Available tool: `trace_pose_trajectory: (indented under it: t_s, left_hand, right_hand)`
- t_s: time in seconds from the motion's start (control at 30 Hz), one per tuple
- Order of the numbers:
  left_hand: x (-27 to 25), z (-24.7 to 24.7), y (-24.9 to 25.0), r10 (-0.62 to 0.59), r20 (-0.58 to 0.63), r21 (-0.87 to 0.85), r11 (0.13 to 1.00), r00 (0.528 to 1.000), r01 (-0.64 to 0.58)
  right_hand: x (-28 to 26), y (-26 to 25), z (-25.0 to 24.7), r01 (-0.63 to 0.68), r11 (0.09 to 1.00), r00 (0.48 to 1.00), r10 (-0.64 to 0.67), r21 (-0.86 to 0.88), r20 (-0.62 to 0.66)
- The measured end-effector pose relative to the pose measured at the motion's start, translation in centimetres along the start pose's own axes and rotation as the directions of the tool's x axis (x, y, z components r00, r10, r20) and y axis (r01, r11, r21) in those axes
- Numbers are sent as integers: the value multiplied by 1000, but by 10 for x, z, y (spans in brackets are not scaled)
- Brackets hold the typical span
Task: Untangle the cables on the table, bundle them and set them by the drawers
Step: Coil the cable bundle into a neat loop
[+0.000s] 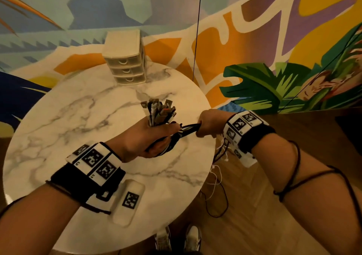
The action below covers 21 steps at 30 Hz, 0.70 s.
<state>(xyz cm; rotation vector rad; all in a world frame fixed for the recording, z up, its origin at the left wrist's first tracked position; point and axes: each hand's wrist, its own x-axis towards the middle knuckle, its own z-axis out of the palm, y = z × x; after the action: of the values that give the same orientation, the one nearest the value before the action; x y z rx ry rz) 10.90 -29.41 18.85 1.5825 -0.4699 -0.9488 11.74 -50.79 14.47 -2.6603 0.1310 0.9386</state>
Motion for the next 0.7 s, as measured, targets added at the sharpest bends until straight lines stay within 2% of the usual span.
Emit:
trace_pose_trajectory:
  t_s: [0.1, 0.17, 0.2, 0.27, 0.3, 0.33, 0.37, 0.43, 0.5, 0.57, 0.6, 0.63, 0.7]
  left_hand:
    - [-7, -6, -3, -5, -34, -2, 1000, 999, 5]
    - [-7, -9, -5, -5, -75, -107, 994, 997, -3]
    - [-5, -10, -6, -4, -90, -175, 985, 996, -11]
    - [-1, -9, -7, -3, -110, -289, 957, 994, -29]
    - [1, -7, -9, -10, -129, -332, 943, 992, -34]
    - [5, -3, -12, -25, -159, -368, 929, 987, -36]
    - [8, 1, -16, -48, -202, -404, 914, 978, -38]
    - [17, 9, -23, -99, -314, -486, 871, 944, -70]
    - [27, 16, -27, -130, -435, -537, 832, 891, -141]
    - [37, 20, -26, -133, -552, -530, 818, 823, -223]
    - [41, 22, -24, -125, -600, -516, 815, 790, -264]
    - [45, 25, -22, -112, -640, -502, 810, 760, -303]
    - [53, 31, -16, -100, -708, -478, 796, 699, -371]
  right_hand:
    - [4, 7, 6, -34, 995, 997, 27, 91, 70]
    - [7, 13, 24, -91, 958, 986, 47, 271, 163]
    - [7, 17, 38, -147, 919, 966, 53, 367, 254]
    - [5, 23, 70, -270, 833, 877, 6, 482, 481]
    - [5, 25, 85, -297, 817, 830, -35, 495, 556]
    - [7, 26, 100, -283, 821, 820, -62, 497, 569]
    - [8, 25, 110, -235, 849, 838, -70, 473, 541]
    - [13, 23, 123, -87, 908, 920, -84, 409, 383]
    - [15, 24, 127, 23, 941, 979, -89, 339, 182]
    - [8, 25, 129, 105, 952, 994, -104, 288, -19]
    - [2, 24, 132, 151, 932, 981, -100, 330, -165]
    - [-8, 18, 133, 216, 893, 942, -84, 394, -324]
    - [-27, -1, 147, 379, 775, 815, -19, 506, -580]
